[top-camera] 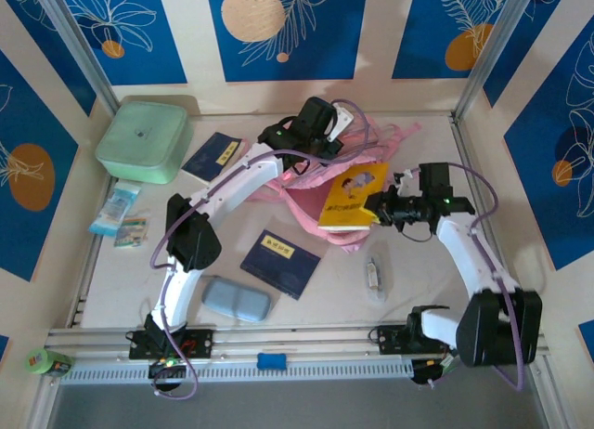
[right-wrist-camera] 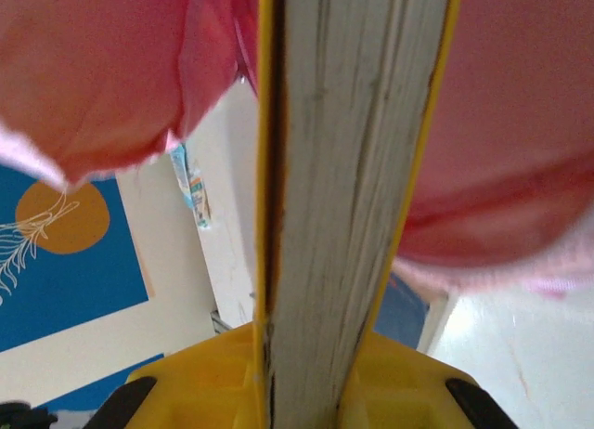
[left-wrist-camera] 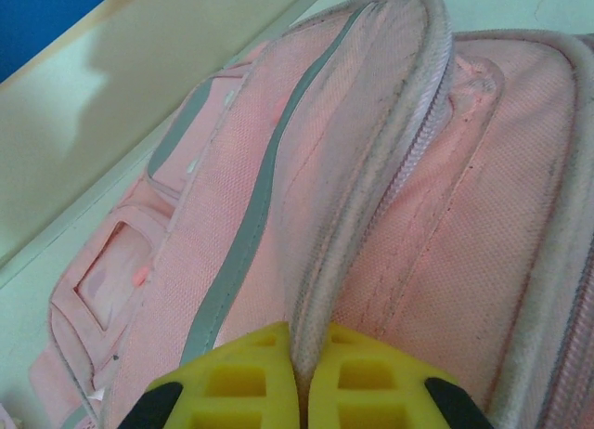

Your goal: Pack books, pencil case, and school supplies into a backpack

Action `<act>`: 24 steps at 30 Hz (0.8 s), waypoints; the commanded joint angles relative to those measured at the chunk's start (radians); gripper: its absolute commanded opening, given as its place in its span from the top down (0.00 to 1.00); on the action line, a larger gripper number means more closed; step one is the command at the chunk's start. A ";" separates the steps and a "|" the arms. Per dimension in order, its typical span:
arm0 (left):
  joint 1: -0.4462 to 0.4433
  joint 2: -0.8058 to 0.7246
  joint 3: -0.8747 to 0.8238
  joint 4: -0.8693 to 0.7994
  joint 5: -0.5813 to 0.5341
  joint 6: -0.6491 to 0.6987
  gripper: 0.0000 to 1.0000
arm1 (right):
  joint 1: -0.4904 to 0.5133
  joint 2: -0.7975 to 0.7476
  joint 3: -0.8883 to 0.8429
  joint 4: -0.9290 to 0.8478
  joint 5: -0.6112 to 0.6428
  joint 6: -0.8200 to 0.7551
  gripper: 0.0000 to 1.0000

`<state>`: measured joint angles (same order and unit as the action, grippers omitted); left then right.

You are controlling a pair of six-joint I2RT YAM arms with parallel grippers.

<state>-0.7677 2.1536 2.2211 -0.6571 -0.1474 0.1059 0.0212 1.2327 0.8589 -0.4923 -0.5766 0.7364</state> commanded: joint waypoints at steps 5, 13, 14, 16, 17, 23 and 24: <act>0.006 -0.074 0.069 0.067 0.050 -0.037 1.00 | 0.021 0.286 0.103 0.405 -0.055 0.014 1.00; 0.017 -0.070 0.066 0.071 0.043 -0.095 1.00 | 0.067 0.542 0.244 0.493 -0.016 -0.015 0.96; 0.019 -0.069 0.066 0.073 0.044 -0.100 1.00 | 0.070 0.579 0.270 0.486 -0.016 -0.019 0.95; 0.024 -0.073 0.066 0.075 0.047 -0.107 1.00 | 0.079 0.633 0.312 0.462 -0.008 -0.041 0.88; 0.028 -0.074 0.066 0.076 0.050 -0.110 1.00 | 0.082 0.655 0.334 0.433 0.013 -0.062 0.79; 0.045 -0.088 0.039 0.088 0.074 -0.116 1.00 | 0.071 0.621 0.316 0.314 0.098 -0.121 0.46; 0.047 -0.090 0.033 0.088 0.078 -0.116 1.00 | 0.071 0.588 0.287 0.302 0.127 -0.125 0.42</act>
<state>-0.7326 2.1532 2.2246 -0.6689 -0.0998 0.0154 0.0963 1.9060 1.1721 -0.1246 -0.4976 0.6594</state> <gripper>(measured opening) 0.072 0.559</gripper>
